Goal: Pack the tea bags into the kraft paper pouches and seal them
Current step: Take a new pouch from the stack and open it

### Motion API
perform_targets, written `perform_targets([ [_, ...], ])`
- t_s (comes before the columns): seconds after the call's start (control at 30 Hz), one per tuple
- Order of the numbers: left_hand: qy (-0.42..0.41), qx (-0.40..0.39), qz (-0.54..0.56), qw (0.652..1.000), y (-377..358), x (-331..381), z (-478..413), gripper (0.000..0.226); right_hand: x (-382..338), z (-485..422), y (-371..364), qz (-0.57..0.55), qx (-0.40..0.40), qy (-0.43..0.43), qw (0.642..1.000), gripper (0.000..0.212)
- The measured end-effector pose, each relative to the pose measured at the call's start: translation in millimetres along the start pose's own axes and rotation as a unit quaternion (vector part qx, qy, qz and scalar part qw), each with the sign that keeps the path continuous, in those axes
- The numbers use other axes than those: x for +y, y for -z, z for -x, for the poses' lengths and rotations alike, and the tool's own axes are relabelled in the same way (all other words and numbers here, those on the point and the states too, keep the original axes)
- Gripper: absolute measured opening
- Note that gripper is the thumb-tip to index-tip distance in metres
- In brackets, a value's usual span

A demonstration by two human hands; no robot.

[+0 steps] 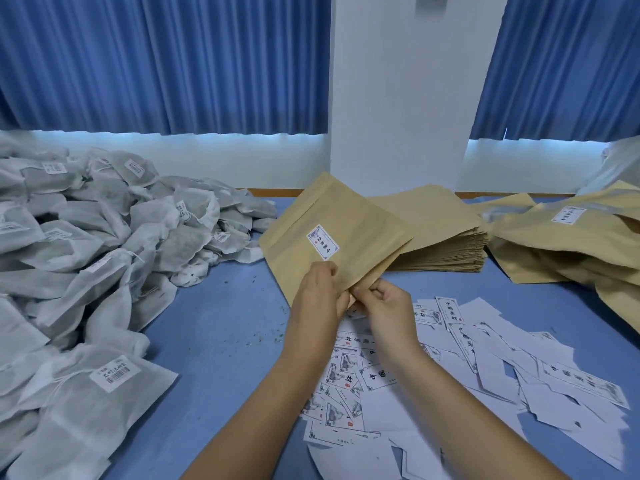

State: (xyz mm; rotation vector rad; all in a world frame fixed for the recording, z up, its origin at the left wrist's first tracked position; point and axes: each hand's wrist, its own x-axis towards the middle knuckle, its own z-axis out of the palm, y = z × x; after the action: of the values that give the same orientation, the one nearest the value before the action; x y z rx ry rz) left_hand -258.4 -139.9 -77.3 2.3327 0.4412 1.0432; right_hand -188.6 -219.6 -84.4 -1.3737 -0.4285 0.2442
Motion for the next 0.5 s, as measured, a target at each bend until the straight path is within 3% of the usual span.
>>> perform_targets([
  [0.1, 0.006, 0.026, -0.04, 0.999, 1, -1, -2, 0.013, -2, 4, -2, 0.069, 0.003, 0.023, 0.997, 0.014],
  [0.23, 0.046, 0.168, -0.065, 0.982, 19, -20, -18, 0.014, 4, 7, -10, 0.127, 0.026, 0.022, 0.991, 0.019],
  [0.3, 0.017, 0.114, -0.099, 0.988, 23, -28, -16, 0.007, 4, 3, -11, 0.119, 0.035, 0.004, 0.992, 0.02],
  [0.4, 0.001, -0.045, -0.117, 0.992, 14, -22, -9, 0.043, -1, -2, -8, 0.074, 0.009, -0.04, 0.996, 0.015],
  [0.5, -0.081, -0.001, -0.093, 0.992, 12, -6, -8, 0.059, -4, -6, 1, 0.096, -0.016, -0.056, 0.994, 0.015],
])
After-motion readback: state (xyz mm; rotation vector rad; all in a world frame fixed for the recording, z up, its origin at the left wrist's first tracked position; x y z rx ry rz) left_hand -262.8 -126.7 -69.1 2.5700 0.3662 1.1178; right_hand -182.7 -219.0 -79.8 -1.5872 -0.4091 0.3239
